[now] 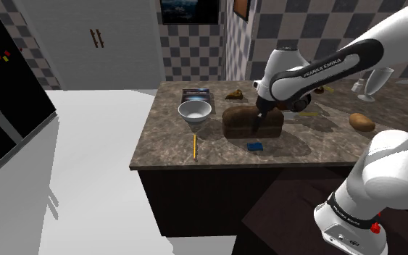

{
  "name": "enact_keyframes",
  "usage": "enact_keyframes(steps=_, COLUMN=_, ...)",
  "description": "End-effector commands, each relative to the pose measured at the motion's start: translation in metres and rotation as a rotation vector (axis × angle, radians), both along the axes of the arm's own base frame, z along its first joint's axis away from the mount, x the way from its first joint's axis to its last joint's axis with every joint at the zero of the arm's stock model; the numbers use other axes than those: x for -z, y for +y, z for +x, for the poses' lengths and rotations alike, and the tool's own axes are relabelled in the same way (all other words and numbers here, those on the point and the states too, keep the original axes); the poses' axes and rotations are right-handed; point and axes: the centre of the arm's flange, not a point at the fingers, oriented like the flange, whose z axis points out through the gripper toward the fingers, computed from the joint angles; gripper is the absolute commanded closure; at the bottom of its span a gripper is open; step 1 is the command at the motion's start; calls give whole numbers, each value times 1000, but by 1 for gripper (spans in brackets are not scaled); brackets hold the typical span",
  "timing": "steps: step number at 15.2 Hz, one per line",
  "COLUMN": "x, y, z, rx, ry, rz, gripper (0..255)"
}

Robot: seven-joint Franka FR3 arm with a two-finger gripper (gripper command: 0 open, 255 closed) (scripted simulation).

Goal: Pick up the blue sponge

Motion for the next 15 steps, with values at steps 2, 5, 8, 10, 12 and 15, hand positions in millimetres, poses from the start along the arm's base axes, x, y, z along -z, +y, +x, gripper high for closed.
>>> enact_keyframes(steps=2, x=38, y=-2, z=7, rx=-37, ry=6, rz=2, gripper=0)
enact_keyframes(steps=5, x=77, y=-4, z=17, rx=-72, ry=14, rz=5, gripper=0)
enact_keyframes(steps=8, x=94, y=-4, z=19, rx=-79, ry=15, rz=6, gripper=0)
enact_keyframes(steps=10, x=105, y=-4, z=19, rx=-79, ry=15, rz=6, gripper=0)
enact_keyframes(steps=12, x=115, y=-4, z=19, rx=-79, ry=15, rz=6, gripper=0)
enact_keyframes(steps=15, x=124, y=-4, z=19, rx=-79, ry=15, rz=6, gripper=0)
